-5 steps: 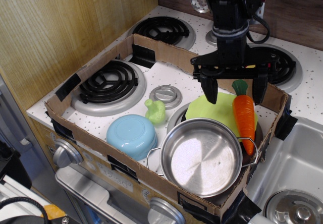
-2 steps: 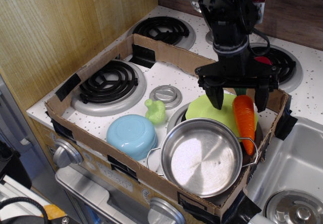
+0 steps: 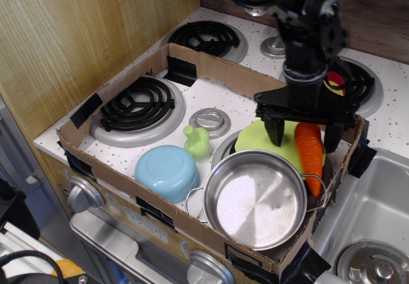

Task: Take carrot off plate

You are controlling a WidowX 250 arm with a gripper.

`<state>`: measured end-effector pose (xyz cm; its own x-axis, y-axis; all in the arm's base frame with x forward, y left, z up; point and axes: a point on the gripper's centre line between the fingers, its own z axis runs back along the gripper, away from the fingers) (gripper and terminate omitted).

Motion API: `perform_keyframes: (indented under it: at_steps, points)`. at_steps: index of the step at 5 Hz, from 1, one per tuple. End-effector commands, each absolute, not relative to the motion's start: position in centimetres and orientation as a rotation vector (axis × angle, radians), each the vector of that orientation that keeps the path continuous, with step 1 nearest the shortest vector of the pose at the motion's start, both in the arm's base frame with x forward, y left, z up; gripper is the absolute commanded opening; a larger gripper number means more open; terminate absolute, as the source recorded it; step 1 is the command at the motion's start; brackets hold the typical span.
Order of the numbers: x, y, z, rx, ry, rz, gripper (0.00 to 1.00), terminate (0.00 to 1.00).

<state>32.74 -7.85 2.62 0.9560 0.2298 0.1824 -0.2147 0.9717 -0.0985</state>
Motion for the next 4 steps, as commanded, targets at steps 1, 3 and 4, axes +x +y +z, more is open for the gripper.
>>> perform_keyframes:
  at_steps: [1, 3, 4]
  points:
    - [33.0, -7.9, 3.2, -0.028, -0.199, 0.232, 0.00, 0.00]
    - [32.9, -7.6, 5.2, -0.187, -0.173, 0.369, 0.00, 0.00]
    - [32.9, -7.3, 6.5, -0.281, -0.247, 0.553, 0.00, 0.00]
